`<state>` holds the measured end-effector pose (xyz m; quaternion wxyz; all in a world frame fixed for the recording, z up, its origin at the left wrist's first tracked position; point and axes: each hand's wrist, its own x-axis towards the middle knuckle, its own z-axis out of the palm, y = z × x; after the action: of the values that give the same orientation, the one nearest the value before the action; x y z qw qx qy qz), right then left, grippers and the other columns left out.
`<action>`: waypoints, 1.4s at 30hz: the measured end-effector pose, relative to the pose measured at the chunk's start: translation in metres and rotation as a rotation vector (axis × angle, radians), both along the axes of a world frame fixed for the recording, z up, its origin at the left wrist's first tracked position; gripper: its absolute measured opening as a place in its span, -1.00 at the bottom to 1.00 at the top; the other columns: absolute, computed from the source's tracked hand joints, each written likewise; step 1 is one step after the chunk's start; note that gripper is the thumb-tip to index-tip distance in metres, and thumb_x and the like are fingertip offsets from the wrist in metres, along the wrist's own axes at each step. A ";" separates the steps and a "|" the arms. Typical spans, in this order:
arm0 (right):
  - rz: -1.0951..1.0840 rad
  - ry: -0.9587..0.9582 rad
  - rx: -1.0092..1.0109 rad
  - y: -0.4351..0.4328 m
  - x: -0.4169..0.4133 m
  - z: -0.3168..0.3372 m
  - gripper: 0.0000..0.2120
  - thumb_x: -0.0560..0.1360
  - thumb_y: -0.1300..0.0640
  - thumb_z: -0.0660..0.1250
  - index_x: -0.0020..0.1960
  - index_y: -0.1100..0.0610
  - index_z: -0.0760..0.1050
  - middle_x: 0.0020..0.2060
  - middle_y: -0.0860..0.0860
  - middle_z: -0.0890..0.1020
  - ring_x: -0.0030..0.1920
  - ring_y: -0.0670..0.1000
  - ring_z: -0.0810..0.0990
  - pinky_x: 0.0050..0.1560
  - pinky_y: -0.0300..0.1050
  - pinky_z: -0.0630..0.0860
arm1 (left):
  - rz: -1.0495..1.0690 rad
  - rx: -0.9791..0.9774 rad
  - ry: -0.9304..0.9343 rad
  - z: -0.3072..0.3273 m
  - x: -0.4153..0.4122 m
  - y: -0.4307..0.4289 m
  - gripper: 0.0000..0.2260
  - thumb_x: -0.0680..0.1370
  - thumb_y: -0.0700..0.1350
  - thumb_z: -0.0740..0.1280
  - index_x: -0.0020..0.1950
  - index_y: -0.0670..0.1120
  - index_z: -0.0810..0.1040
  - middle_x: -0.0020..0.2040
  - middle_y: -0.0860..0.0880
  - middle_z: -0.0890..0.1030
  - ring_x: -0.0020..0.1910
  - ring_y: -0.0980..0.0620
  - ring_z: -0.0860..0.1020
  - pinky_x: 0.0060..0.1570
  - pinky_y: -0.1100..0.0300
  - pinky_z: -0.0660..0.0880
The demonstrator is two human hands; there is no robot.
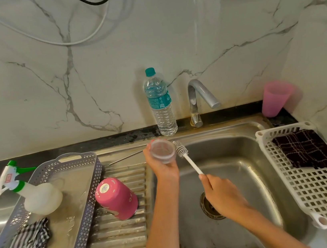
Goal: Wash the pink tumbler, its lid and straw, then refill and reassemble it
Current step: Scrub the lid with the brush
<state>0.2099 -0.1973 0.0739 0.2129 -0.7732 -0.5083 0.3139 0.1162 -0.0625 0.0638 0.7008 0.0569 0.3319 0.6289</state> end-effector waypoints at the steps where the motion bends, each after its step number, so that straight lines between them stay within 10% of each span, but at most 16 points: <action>1: -0.005 0.013 0.011 0.003 0.000 0.002 -0.60 0.65 -0.12 -0.08 -0.18 0.04 0.37 -0.26 0.04 0.51 -0.08 0.16 0.56 -0.02 0.05 0.48 | -0.010 0.003 0.025 0.003 0.001 0.001 -0.82 0.54 0.00 0.29 0.05 -0.06 0.54 -0.11 -0.07 0.57 -0.13 -0.02 0.56 -0.12 0.08 0.51; 5: -0.049 0.089 0.027 0.033 0.005 0.013 -0.53 0.66 -0.09 -0.06 0.05 0.20 0.50 -0.19 0.09 0.50 -0.10 0.12 0.48 0.00 0.04 0.44 | -0.083 0.054 0.104 0.014 0.017 -0.014 -0.87 0.58 -0.02 0.26 0.00 -0.04 0.53 -0.23 0.00 0.59 -0.23 0.07 0.57 -0.26 0.19 0.54; 10: -0.017 0.123 0.003 0.011 -0.003 0.008 -0.60 0.66 -0.09 -0.06 -0.24 0.06 0.33 -0.32 0.00 0.45 -0.15 0.09 0.46 -0.05 -0.01 0.42 | -0.012 0.060 0.069 0.028 0.005 0.010 -0.91 0.59 -0.03 0.24 -0.05 -0.01 0.49 -0.25 0.02 0.53 -0.33 0.10 0.54 -0.35 0.25 0.50; 24: -0.101 0.291 -0.015 0.046 0.007 0.012 -0.61 0.65 -0.12 -0.05 -0.06 0.09 0.42 -0.34 -0.01 0.39 -0.30 0.02 0.42 -0.30 -0.07 0.44 | -0.123 0.108 0.139 0.014 0.020 0.007 -0.87 0.58 -0.01 0.27 0.01 -0.05 0.52 -0.21 -0.01 0.56 -0.20 0.06 0.54 -0.15 0.16 0.51; 29: -0.020 0.248 -0.034 0.025 0.002 0.000 -0.61 0.64 -0.15 -0.05 -0.24 0.00 0.33 -0.40 -0.07 0.34 -0.40 -0.07 0.32 -0.35 -0.17 0.32 | -0.097 0.058 0.170 0.028 0.006 0.027 -0.84 0.56 0.03 0.29 0.03 -0.04 0.53 -0.23 0.00 0.56 -0.24 0.06 0.54 -0.24 0.18 0.52; 35: -0.029 0.146 0.022 0.052 0.013 0.018 -0.58 0.66 -0.10 -0.07 0.02 0.12 0.47 -0.17 0.08 0.50 -0.08 0.12 0.51 0.00 0.02 0.48 | -0.187 0.099 0.127 0.010 0.023 0.006 -0.88 0.54 -0.02 0.28 -0.06 -0.05 0.55 -0.21 -0.02 0.56 -0.18 0.05 0.51 -0.13 0.16 0.45; 42: -0.052 0.006 0.160 0.041 0.017 0.014 -0.58 0.65 -0.13 -0.05 -0.02 0.08 0.48 -0.26 0.07 0.58 -0.17 0.16 0.58 -0.17 0.03 0.47 | -0.322 0.054 0.080 0.009 0.021 0.009 -0.77 0.52 0.06 0.29 0.00 -0.07 0.57 -0.08 -0.10 0.57 -0.07 -0.05 0.55 -0.03 0.02 0.49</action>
<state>0.2273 -0.1561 0.0879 0.2837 -0.7657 -0.5110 0.2686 0.1374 -0.0531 0.0725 0.7770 0.1530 0.3290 0.5143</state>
